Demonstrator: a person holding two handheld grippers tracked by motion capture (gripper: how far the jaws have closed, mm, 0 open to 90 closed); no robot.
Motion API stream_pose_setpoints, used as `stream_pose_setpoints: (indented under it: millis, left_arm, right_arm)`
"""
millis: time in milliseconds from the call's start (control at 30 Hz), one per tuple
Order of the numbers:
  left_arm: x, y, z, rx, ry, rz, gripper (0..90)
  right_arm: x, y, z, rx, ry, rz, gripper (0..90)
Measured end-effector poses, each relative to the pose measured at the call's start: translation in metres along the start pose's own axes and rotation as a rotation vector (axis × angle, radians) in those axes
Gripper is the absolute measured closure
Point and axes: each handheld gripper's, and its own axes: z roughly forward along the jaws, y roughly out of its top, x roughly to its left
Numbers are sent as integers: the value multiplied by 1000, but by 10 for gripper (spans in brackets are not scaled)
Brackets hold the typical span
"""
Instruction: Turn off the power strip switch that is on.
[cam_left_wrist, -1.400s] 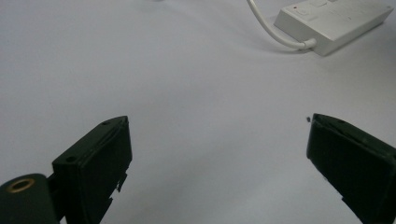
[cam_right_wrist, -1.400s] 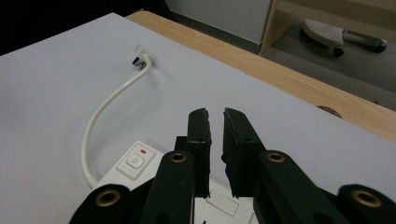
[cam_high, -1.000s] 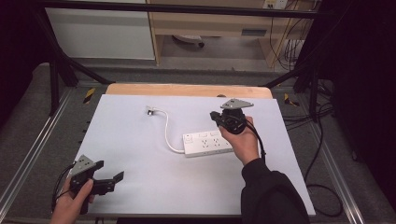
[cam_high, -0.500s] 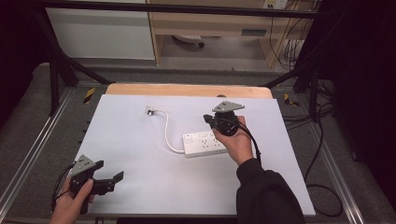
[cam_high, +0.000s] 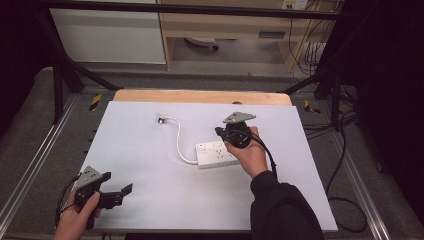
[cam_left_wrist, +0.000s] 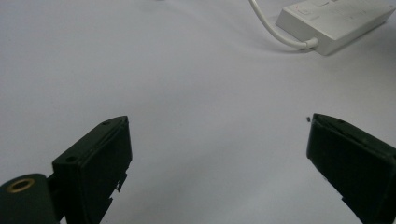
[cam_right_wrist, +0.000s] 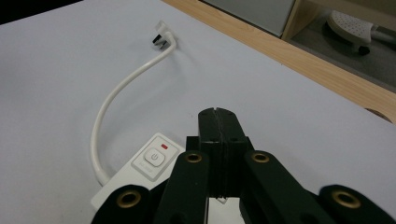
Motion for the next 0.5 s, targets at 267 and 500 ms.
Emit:
stream_pose_setpoints:
  millis: [267,500]
  left_arm:
    - [0,0,0,0,-1,0,69]
    - [0,0,0,1,-1,2,69]
  right_arm:
    - [3,-4,8,26,8,-12,900]
    - [4,-9,13,39,7,-5,900]
